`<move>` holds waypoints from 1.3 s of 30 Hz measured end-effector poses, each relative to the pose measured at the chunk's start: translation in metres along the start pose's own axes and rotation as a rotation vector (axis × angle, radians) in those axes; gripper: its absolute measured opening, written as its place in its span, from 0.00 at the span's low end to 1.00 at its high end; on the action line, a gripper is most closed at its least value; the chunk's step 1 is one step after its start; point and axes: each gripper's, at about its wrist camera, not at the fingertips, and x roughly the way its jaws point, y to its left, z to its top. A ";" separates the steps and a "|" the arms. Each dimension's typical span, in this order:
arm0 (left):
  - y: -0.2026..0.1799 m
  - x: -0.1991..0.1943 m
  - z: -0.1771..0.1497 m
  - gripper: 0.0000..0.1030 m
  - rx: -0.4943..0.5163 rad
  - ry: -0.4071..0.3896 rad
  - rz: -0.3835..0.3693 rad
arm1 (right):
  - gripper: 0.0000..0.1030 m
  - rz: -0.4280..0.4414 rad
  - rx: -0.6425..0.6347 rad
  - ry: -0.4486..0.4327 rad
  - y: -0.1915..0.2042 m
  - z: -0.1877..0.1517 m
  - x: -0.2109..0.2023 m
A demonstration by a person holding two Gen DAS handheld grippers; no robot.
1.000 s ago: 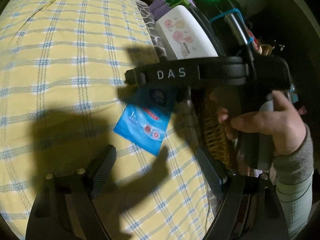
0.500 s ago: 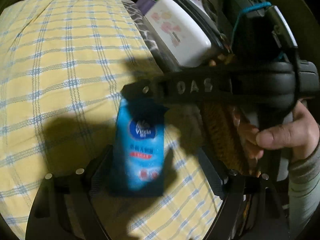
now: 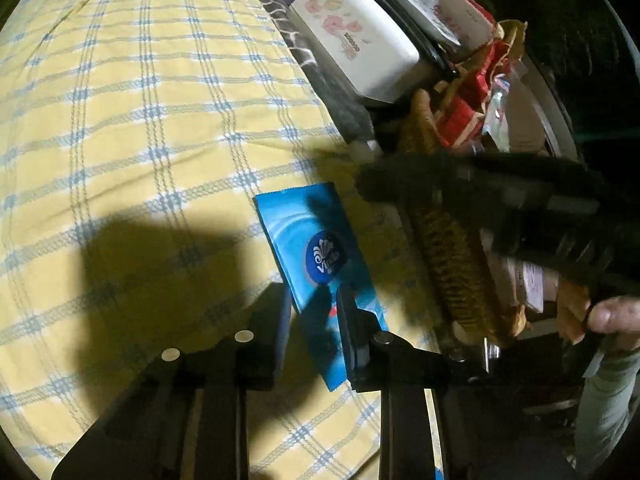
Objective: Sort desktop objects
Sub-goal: 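Grasp the blue Vinda tissue pack with the right tool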
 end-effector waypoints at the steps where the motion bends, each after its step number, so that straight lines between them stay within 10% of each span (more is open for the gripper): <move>1: 0.000 0.000 -0.001 0.21 -0.010 -0.002 -0.011 | 0.15 -0.016 -0.007 0.019 -0.003 -0.004 0.001; 12: -0.015 0.005 -0.017 0.21 -0.011 0.014 -0.044 | 0.31 -0.148 0.004 0.156 0.010 -0.001 0.043; 20: -0.018 -0.038 -0.024 0.17 0.041 0.022 -0.032 | 0.34 0.070 0.070 0.097 0.009 -0.009 0.033; 22: -0.009 -0.058 -0.030 0.17 0.027 0.004 -0.017 | 0.13 0.212 0.100 0.118 0.013 -0.011 0.030; 24: 0.002 -0.079 -0.038 0.17 0.002 -0.028 -0.033 | 0.12 0.126 0.080 0.075 0.018 -0.011 0.016; 28: 0.025 -0.094 -0.052 0.19 -0.057 -0.051 -0.004 | 0.49 -0.167 0.009 0.082 0.025 -0.019 0.008; 39: 0.038 -0.093 -0.068 0.47 -0.152 -0.083 -0.104 | 0.74 -0.105 0.056 0.122 0.034 -0.033 0.021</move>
